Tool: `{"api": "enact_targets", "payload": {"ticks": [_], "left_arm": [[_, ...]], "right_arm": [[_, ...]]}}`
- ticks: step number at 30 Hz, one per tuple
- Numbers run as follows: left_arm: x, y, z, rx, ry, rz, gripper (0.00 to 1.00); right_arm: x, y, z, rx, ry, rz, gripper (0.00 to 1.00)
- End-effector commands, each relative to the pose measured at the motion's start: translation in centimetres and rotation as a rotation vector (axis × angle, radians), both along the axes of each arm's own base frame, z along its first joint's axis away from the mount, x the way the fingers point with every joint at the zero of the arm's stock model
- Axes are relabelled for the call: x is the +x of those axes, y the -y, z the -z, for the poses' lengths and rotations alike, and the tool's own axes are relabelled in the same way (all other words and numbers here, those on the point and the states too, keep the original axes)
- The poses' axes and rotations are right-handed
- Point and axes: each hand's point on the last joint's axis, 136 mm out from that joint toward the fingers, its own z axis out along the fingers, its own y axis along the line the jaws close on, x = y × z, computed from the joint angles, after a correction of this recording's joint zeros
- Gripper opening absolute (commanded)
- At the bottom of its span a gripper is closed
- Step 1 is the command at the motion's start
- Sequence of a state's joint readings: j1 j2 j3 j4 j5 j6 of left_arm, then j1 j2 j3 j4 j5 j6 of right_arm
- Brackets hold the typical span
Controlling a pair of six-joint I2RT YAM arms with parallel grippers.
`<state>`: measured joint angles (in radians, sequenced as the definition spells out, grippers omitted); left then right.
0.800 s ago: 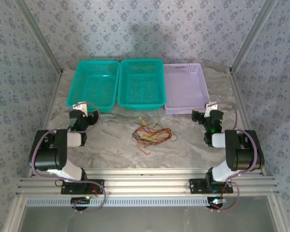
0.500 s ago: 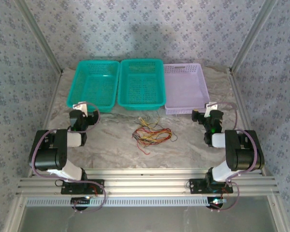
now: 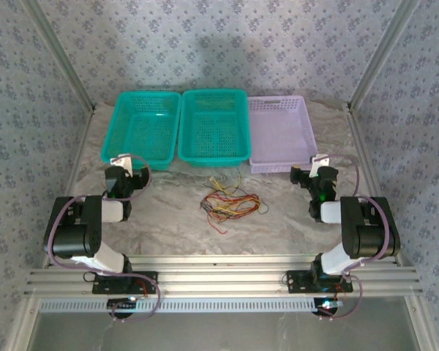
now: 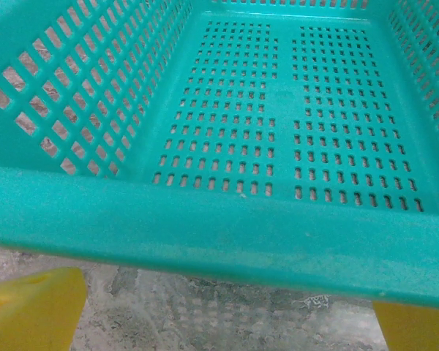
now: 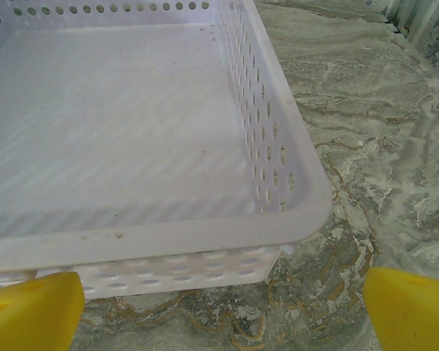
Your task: Untangle the cables
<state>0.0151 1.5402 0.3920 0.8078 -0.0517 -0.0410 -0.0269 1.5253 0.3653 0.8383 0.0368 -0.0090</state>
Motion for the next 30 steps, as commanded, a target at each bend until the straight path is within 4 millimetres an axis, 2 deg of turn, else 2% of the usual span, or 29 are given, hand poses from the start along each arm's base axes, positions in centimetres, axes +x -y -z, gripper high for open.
{"api": "enact_targets", "payload": {"ticks": [1,7,9,12,17,21,24,29,30], "left_arm": [[0.7,0.0,-1.1,0.007,0.029,0.010,1.00],[0.7,0.0,-1.1,0.006,0.028,0.010,0.99],[0.7,0.0,-1.2,0.006,0.031,0.011,1.00],[0.7,0.0,-1.1,0.006,0.030,0.011,1.00],[0.7,0.0,-1.1,0.007,0.029,0.010,1.00],[0.7,-0.1,-1.1,0.008,0.031,0.010,1.00],[0.7,0.0,-1.2,0.007,0.031,0.012,1.00],[0.7,-0.1,-1.1,0.007,0.030,0.009,0.99],[0.7,0.0,-1.1,0.007,0.030,0.012,1.00]], "right_arm": [[0.5,0.2,-0.5,-0.011,0.008,-0.005,1.00],[0.5,-0.2,-0.8,-0.009,0.009,-0.028,1.00],[0.6,-0.6,-1.5,-0.015,-0.009,-0.046,1.00],[0.1,-0.3,-3.8,-0.023,0.004,-0.022,1.00],[-1.4,-2.3,-8.0,-0.110,0.104,-0.084,1.00],[-1.8,-3.7,-10.7,-0.024,0.110,-0.099,1.00],[-2.9,-4.0,-12.9,0.079,0.124,-0.071,1.00],[-6.4,-8.1,-19.1,0.228,0.303,-0.289,1.00],[-7.0,-8.2,-19.8,0.252,0.327,-0.297,1.00]]}}
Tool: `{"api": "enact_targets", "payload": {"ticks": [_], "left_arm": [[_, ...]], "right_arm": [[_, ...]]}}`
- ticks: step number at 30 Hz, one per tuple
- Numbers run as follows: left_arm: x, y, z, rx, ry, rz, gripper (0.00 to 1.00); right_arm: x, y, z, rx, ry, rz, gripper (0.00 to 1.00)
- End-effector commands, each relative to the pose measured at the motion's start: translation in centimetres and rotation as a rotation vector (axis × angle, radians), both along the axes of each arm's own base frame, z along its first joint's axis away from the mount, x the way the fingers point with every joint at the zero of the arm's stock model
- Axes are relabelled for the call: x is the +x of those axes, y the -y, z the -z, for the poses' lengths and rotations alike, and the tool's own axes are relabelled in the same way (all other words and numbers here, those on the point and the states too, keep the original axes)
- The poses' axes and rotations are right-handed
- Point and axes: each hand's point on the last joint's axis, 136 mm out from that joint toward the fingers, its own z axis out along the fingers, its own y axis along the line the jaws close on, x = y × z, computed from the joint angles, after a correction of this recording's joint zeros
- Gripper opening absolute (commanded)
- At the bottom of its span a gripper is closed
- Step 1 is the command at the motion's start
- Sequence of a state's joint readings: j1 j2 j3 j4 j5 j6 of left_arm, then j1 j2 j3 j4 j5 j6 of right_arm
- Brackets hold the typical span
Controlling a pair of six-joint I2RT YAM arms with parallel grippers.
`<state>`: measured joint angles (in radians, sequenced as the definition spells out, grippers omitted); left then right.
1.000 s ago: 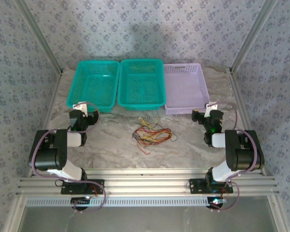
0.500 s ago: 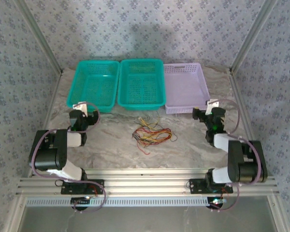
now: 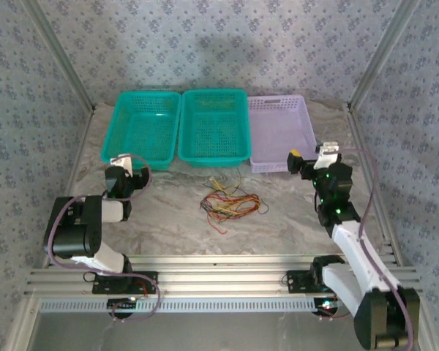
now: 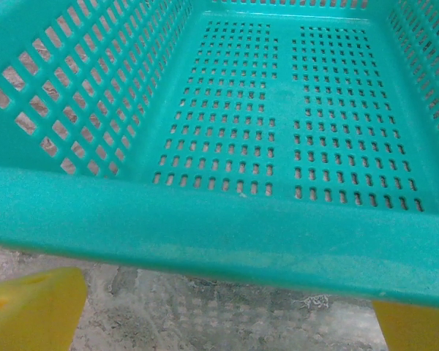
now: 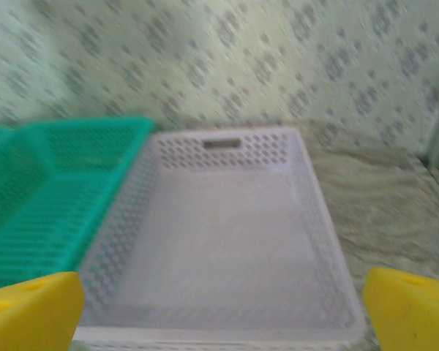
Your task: Untangle the cables
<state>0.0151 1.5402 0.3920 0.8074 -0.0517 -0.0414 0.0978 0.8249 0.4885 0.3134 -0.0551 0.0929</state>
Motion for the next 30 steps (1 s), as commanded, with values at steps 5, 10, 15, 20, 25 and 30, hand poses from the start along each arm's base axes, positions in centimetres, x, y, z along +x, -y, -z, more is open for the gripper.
{"api": "enact_targets", "payload": {"ticks": [5,10,15,20,25,30], "left_arm": [[0.7,0.0,-1.1,0.007,0.030,0.010,1.00],[0.7,0.0,-1.2,0.005,0.031,0.011,1.00],[0.6,-0.3,-1.4,0.006,0.039,-0.005,1.00],[-0.2,-0.8,-3.1,0.007,0.063,-0.038,0.99],[-1.2,-0.7,-5.3,-0.017,0.046,-0.060,1.00],[-3.2,-1.1,-7.7,-0.159,-0.012,-0.208,1.00]], "right_arm": [[-4.3,3.3,-1.8,0.457,-0.034,0.222,1.00],[-5.3,-0.6,-3.7,0.329,-0.001,-0.034,1.00],[-4.7,-1.7,-3.4,0.278,-0.033,-0.096,1.00],[-4.2,-2.4,-3.0,0.288,-0.074,-0.117,1.00],[-3.3,-2.7,-1.9,0.380,-0.145,-0.110,1.00],[-2.6,-3.3,-0.4,0.492,-0.205,-0.119,1.00]]}}
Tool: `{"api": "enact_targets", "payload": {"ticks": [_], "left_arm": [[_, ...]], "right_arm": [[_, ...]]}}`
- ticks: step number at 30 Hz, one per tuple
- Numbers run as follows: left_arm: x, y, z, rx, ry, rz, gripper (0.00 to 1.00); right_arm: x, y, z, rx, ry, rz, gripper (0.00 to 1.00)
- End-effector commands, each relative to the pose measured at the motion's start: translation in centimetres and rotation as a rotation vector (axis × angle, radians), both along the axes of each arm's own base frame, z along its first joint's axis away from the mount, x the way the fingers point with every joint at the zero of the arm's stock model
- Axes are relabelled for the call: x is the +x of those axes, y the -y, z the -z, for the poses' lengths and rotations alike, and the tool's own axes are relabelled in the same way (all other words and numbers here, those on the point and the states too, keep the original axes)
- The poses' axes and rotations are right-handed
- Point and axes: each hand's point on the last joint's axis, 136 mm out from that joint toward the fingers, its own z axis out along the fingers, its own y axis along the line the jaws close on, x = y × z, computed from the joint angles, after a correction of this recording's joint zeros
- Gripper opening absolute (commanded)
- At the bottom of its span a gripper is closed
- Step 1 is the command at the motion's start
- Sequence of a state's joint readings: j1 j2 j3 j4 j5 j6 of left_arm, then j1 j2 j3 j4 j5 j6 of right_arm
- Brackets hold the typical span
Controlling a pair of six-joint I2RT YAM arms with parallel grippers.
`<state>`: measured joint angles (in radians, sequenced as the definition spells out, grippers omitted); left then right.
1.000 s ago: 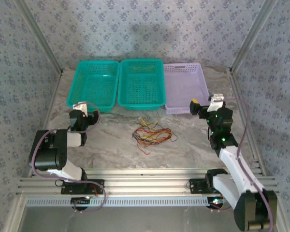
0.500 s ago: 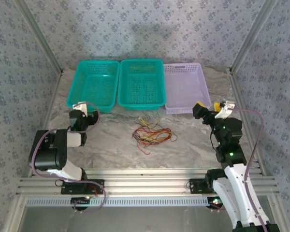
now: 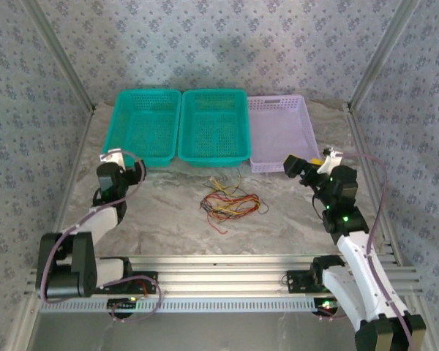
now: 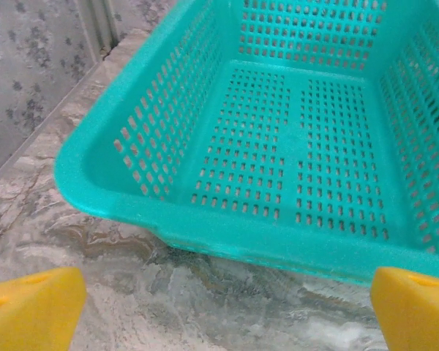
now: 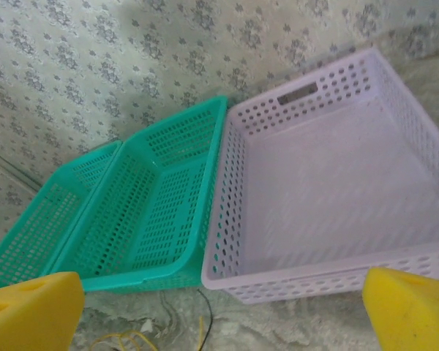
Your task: Untangle the cables
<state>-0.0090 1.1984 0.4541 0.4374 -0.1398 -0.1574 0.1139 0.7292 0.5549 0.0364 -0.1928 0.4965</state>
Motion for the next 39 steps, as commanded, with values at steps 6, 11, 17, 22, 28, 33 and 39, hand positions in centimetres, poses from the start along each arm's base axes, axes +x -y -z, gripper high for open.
{"api": "enact_targets", "payload": {"ticks": [6,11,17,22,28,33,39], "left_arm": [[-4.2,0.4,-3.7,-0.221,-0.062,-0.124,1.00],[-9.1,-1.8,-3.3,-0.516,-0.097,-0.434,1.00],[-11.4,1.3,-5.2,-0.580,-0.099,-0.222,1.00],[-12.5,3.8,-5.5,-0.623,-0.082,-0.091,1.00],[-13.5,6.5,-2.3,-0.550,-0.259,-0.027,1.00],[-13.6,9.0,-0.2,-0.445,-0.303,0.008,1.00],[-13.7,12.7,1.7,-0.279,-0.366,0.068,1.00]], "right_arm": [[0.2,-2.8,0.9,0.058,-0.057,-0.108,1.00],[-0.2,-4.3,2.3,-0.056,-0.110,-0.152,1.00],[-0.5,-6.9,4.3,-0.152,-0.188,-0.240,1.00],[-1.2,-8.8,6.3,-0.271,-0.207,-0.281,1.00],[-2.2,-11.5,7.9,-0.387,-0.224,-0.353,1.00],[-3.0,-13.6,9.3,-0.469,-0.243,-0.422,0.96],[-3.7,-15.5,9.8,-0.492,-0.257,-0.509,0.92]]}}
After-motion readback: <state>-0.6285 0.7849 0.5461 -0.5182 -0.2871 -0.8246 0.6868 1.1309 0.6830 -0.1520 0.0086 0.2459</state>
